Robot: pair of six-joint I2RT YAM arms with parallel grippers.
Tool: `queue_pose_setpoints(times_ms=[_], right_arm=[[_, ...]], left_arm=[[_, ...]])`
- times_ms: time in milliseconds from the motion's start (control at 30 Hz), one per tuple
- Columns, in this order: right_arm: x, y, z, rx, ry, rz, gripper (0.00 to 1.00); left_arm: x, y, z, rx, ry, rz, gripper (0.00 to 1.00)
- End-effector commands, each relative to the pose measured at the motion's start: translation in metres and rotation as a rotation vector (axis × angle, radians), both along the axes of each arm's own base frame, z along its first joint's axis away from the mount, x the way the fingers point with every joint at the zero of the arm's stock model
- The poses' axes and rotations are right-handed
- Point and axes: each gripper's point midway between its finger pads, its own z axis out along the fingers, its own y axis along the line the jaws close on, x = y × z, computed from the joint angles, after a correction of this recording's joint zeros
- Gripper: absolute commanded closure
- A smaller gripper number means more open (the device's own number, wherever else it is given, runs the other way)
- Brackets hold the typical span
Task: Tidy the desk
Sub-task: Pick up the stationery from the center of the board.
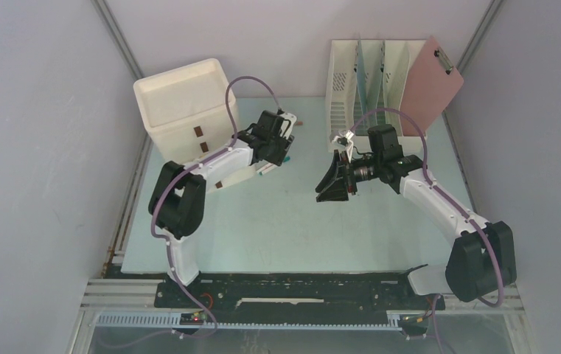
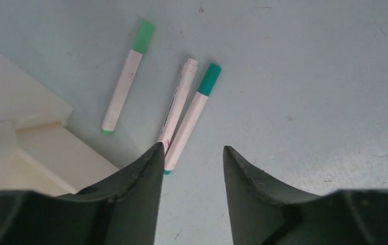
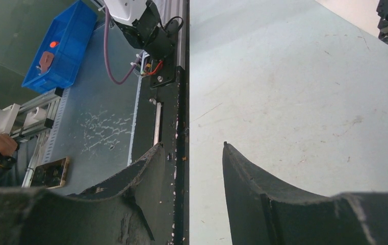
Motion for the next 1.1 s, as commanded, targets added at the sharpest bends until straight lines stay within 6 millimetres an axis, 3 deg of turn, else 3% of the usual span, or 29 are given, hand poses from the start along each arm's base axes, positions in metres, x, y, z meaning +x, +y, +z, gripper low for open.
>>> queue_pose_setpoints(times_ms=[0,167,633,1067], right_arm=[[0.007,0.0,0.015,0.017,-0.057,-0.004,0.47],[0.007,-0.001,0.015,0.018,-0.057,-0.005,0.47],[0.007,-0.001,0.016,0.022,-0.058,-0.003,0.47],[0.007,-0.002,0.016,0.023,-0.056,-0.004,0.47]], left_arm=[[0.006,-0.014,0.002,0.001,0.014,-0.062,0.52],[0.009,-0.015,-0.014,0.026,0.047,-0.071,0.61],[0.021,-0.005,-0.045,0.098,0.103,-0.051,0.6],[0.019,-0.001,-0.06,0.103,0.151,-0.055,0.61]])
